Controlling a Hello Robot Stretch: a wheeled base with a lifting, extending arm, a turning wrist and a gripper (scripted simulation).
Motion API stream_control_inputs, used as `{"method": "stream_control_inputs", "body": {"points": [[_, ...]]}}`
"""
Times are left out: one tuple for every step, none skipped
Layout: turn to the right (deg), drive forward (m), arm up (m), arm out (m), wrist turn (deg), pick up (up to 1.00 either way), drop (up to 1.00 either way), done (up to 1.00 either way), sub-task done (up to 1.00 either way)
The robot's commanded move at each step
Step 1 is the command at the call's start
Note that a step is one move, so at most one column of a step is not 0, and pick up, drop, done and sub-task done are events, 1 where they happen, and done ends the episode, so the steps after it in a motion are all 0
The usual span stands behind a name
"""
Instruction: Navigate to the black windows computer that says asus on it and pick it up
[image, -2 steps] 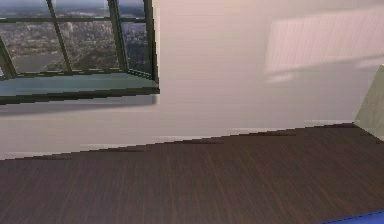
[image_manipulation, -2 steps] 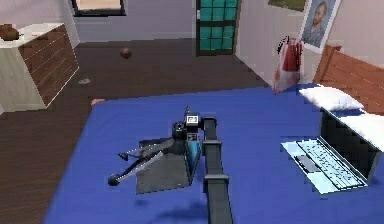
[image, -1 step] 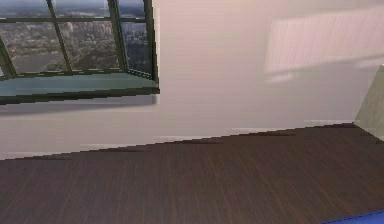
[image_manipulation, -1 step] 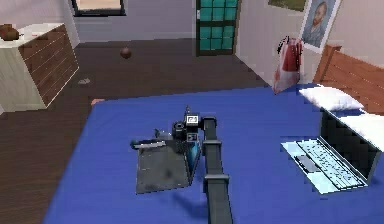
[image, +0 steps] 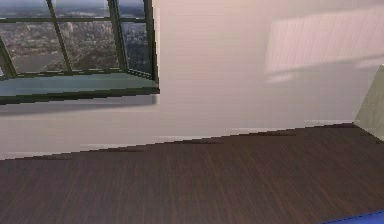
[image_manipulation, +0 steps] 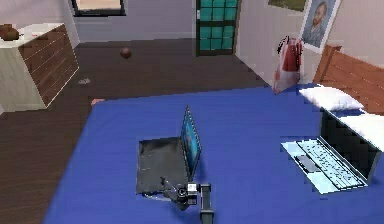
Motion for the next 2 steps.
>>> {"method": "stream_control_inputs", "body": {"points": [[0.0,0.00,0.00,0.00,0.0,1.00,0.00,0.00,0.00],[0.0,0.00,0.10,0.00,0.0,0.00,0.00,0.00,0.00]]}}
